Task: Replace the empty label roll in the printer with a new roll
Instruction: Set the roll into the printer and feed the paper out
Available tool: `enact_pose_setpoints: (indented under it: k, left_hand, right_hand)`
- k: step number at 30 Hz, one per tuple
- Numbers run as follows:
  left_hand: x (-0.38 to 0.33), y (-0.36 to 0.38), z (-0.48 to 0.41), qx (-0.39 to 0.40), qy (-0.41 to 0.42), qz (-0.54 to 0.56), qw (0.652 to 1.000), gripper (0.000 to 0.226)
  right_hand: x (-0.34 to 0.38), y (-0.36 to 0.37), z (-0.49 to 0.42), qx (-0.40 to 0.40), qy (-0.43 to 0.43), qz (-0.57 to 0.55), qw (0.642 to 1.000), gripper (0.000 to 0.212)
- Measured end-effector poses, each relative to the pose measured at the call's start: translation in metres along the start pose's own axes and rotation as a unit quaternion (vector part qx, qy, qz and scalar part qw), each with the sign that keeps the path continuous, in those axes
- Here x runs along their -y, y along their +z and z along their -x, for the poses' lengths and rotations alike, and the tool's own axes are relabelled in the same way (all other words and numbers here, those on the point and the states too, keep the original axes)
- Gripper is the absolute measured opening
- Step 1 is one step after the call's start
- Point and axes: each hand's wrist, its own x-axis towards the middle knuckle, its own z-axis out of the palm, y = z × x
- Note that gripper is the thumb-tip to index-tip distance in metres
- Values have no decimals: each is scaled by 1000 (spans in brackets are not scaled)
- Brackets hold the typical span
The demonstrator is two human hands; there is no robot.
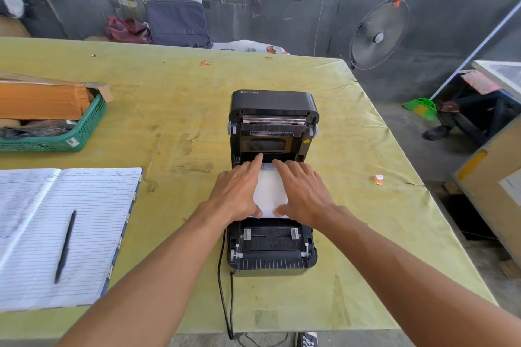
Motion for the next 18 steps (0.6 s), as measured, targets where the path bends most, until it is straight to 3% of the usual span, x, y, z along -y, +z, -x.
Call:
enact_pose_setpoints:
  k: [7, 10, 18]
  left_hand:
    - [-2, 23, 12, -91, 26, -98, 991, 114]
    - [-1, 32, 18, -111, 37, -74, 990, 100]
    - [14, 24, 26, -161, 112, -62, 979, 48]
  right_hand:
    - [-2, 1, -3, -23, -31, -3, 999, 76]
    - [-2, 5, 1, -51, -48, 32, 997, 65]
    - [3, 24, 16, -107, -45, 85, 990, 58]
